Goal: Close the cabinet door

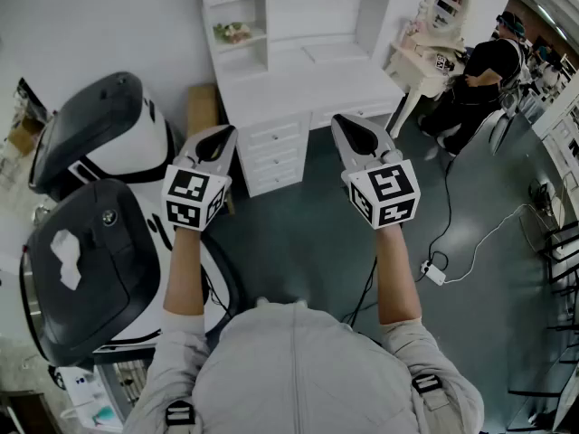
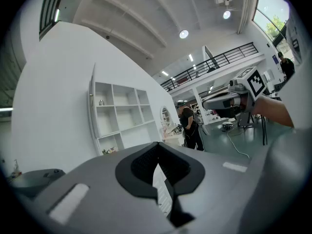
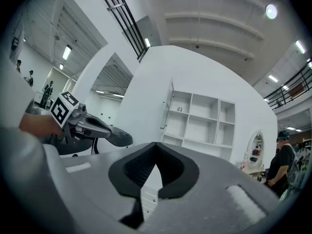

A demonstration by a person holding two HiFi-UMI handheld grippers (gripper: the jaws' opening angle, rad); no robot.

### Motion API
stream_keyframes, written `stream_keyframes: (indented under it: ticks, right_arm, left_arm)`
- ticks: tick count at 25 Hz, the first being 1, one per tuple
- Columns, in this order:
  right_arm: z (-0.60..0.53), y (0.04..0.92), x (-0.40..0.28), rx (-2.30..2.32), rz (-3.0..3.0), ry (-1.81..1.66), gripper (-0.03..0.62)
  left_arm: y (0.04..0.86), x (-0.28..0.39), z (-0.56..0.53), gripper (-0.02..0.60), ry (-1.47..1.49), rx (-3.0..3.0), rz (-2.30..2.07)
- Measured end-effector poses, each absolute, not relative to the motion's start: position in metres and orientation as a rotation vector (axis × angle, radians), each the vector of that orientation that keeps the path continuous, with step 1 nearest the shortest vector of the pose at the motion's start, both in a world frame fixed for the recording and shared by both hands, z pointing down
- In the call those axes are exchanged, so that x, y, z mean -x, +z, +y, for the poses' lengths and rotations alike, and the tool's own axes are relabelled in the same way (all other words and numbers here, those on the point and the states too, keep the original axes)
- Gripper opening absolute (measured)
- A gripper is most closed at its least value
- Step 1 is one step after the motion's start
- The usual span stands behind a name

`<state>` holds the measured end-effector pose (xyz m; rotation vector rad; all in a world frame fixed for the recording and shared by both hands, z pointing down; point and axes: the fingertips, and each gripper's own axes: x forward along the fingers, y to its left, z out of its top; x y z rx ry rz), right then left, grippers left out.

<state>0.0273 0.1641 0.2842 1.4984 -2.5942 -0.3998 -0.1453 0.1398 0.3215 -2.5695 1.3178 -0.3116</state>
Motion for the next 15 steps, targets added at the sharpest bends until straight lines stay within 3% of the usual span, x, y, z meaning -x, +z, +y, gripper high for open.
stream_keyframes:
  ticks: [15]
  right_arm:
    - [0.151,0.3,-0.062,-1.45,-2.682,-0.31,0.002]
  left_arm:
    - [0.342,0.109,0.131,0.018,-0.314,2.613,1.357]
